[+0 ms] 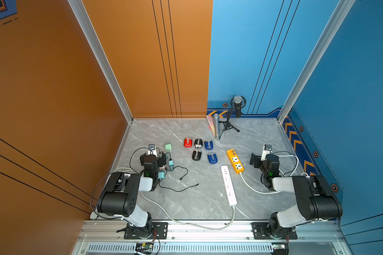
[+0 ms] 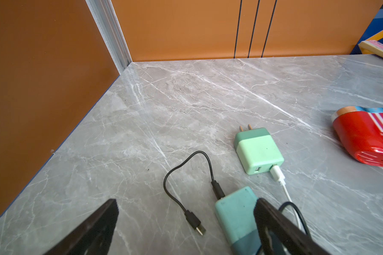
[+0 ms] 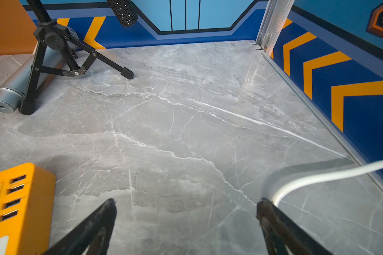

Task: Unplug the electric shaver
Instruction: Reset both arms

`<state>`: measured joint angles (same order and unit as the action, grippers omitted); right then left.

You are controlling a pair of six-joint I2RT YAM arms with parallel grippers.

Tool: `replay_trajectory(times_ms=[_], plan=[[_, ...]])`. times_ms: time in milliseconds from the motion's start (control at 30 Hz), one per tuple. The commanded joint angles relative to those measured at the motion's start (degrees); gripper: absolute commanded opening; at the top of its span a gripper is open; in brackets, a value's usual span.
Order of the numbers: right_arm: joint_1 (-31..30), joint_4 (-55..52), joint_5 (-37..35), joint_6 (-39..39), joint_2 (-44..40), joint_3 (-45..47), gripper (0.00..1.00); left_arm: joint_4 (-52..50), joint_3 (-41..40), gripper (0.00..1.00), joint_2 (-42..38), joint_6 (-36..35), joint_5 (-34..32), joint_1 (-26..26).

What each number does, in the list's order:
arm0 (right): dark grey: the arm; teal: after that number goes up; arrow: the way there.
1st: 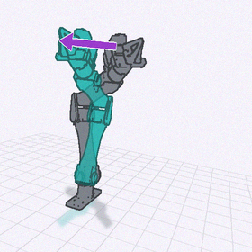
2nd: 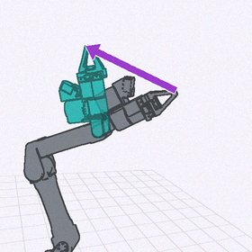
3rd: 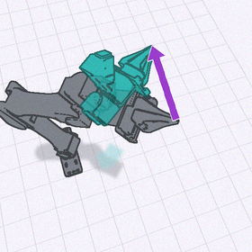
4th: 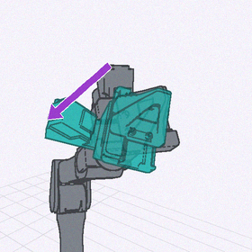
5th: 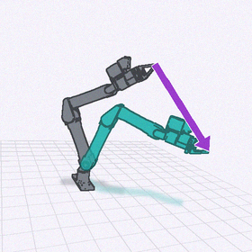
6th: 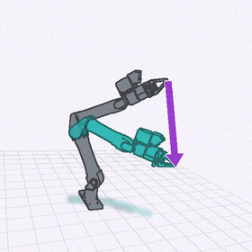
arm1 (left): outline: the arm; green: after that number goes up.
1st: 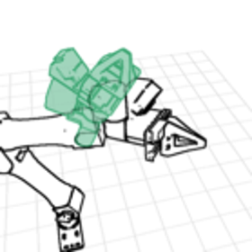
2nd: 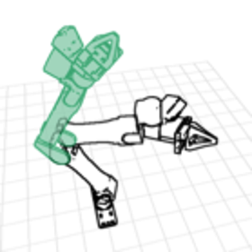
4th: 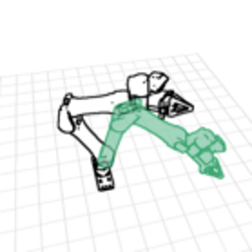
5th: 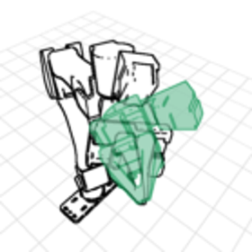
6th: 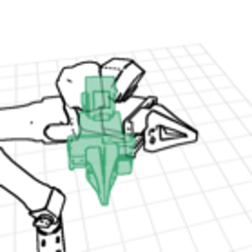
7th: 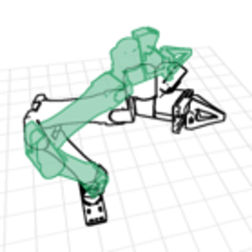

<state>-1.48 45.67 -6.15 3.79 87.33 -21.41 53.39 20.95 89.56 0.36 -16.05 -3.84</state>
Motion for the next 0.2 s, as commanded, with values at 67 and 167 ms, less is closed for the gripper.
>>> replay_trajectory(times_ms=[67, 167], plan=[[0.32, 1.19, 0.78, -0.72, -0.23, -1.19, 1.0, 0.76, 0.38, 0.98, 0.34, -0.2, 0.67, 0.67], [0.33, 1.18, 0.79, -0.77, -0.23, -1.18, 1.0, 0.91, -0.08, 0.98, -0.2, -0.26, 0.43, 0.43]])
